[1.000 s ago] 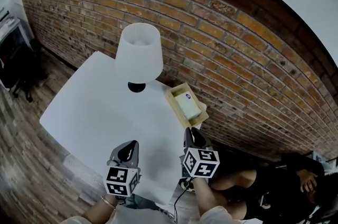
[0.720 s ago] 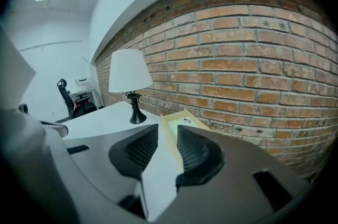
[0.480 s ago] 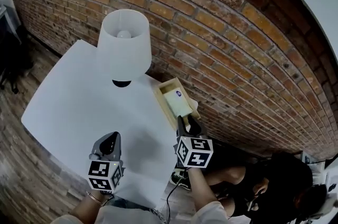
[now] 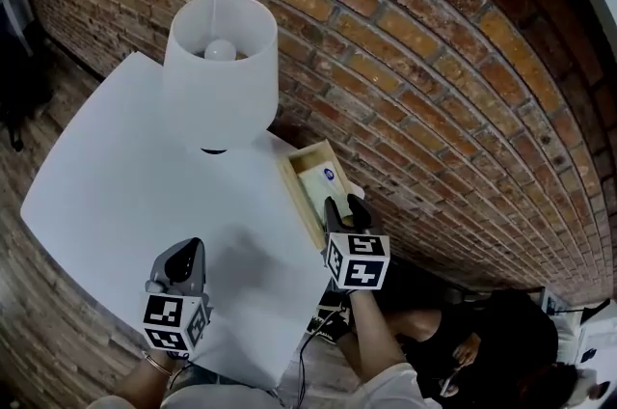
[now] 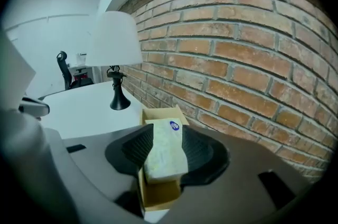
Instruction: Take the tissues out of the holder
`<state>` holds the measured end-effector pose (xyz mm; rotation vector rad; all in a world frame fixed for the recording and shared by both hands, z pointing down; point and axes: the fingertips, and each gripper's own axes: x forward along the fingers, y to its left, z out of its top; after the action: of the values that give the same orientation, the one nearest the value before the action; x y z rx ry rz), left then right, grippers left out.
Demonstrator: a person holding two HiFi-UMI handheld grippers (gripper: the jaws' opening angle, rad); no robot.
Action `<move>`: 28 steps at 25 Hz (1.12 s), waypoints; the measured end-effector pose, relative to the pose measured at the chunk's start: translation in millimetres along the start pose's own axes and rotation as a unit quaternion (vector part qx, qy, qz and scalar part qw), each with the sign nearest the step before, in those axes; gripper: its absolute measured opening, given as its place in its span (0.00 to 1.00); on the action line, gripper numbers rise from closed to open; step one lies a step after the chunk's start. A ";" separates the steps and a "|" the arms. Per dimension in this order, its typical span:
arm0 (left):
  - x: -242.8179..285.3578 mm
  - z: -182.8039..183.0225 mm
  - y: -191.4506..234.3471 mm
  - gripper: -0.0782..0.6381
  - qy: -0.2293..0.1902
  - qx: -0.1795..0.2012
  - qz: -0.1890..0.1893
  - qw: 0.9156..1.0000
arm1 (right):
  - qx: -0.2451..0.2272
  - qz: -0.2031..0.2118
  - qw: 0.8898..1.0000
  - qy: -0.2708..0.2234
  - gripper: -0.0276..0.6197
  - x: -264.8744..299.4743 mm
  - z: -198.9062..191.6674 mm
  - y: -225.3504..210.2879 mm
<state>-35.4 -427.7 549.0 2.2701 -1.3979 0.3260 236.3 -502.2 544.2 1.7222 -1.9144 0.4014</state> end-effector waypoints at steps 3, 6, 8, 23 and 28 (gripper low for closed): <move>3.0 -3.4 8.6 0.12 0.006 0.003 0.008 1.000 | -0.033 0.011 0.999 0.028 0.28 15.3 -8.1 -1.2; 4.2 -4.1 19.6 0.12 0.011 0.005 0.019 1.000 | -0.046 0.024 0.996 0.068 0.28 28.9 -19.5 -1.5; 4.9 -5.7 24.9 0.12 0.014 0.006 0.025 1.000 | -0.047 0.028 0.994 0.091 0.28 35.8 -26.9 -2.3; 10.3 -16.4 40.5 0.12 0.025 -0.012 0.045 0.999 | -0.046 0.056 0.985 0.156 0.26 62.8 -44.2 -4.6; 7.3 -18.9 40.5 0.12 0.025 -0.018 0.050 0.998 | -0.063 0.068 0.982 0.166 0.16 64.9 -47.5 2.2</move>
<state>-67.4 -439.6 578.7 2.1525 -1.4829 0.3840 239.8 -529.4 619.8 1.3523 -1.7760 0.5672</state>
